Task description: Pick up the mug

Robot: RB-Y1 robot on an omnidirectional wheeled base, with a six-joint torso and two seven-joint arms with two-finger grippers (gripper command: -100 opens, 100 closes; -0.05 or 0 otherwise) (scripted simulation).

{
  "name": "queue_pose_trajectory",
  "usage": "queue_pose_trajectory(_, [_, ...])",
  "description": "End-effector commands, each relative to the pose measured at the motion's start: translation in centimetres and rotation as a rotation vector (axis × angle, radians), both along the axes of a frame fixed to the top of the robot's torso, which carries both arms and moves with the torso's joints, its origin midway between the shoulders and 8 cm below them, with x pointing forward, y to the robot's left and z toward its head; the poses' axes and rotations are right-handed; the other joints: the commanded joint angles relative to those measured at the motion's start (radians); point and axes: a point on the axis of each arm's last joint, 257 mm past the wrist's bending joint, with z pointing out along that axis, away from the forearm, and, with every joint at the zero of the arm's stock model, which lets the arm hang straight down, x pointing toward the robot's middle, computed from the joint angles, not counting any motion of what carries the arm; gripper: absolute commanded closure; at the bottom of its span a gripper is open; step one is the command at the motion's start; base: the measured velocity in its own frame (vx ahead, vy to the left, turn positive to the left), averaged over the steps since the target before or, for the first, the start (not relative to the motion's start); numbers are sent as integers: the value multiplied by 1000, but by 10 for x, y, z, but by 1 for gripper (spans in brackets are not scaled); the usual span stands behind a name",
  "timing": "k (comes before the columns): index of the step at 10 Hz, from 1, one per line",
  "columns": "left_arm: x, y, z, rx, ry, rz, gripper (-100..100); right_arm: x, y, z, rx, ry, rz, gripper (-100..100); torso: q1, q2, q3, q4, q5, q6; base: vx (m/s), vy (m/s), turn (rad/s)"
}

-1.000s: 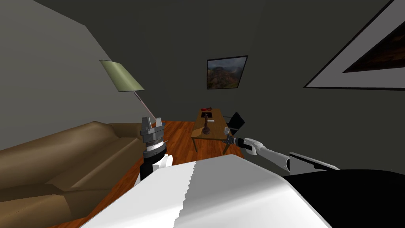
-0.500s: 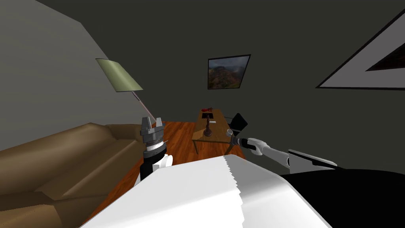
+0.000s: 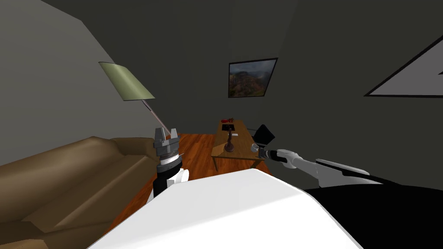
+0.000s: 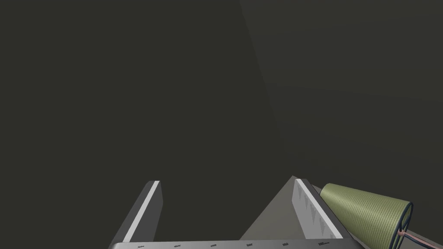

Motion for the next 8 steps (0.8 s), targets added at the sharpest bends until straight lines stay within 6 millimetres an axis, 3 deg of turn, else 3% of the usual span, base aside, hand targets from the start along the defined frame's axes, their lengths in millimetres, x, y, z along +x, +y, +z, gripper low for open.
queue_pose_trajectory(1, [0, 0, 0, 0, 0, 0, 0, -12, -35, 0, -90, 24, 3, -100, 0, 0, 0, 0, 0, 0, 155, 71, -12])
queue_pose_trajectory(3, [0, 0, 0, 0, 0, 0, 0, -12, -35, 0, -90, 24, 3, -100, 0, 1, 0, 0, 0, 0, 57, 37, -6])
queue_pose_trajectory(5, [0, 0, 0, 0, 0, 0, 0, -20, -64, 5, -158, 43, 5, -100, -2, 6, 3, 1, -1, 0, 32, 12, -8])
queue_pose_trajectory(7, [0, 0, 0, 0, 0, 0, 0, -19, -60, 4, -151, 41, 3, -100, -2, 5, 3, 1, -1, 0, 33, 14, -5])
queue_pose_trajectory(8, [0, 0, 0, 0, 0, 0, 0, -19, -61, 4, -153, 42, 4, 0, -3, 6, 4, 1, -1, 0, 0, 0, 0])
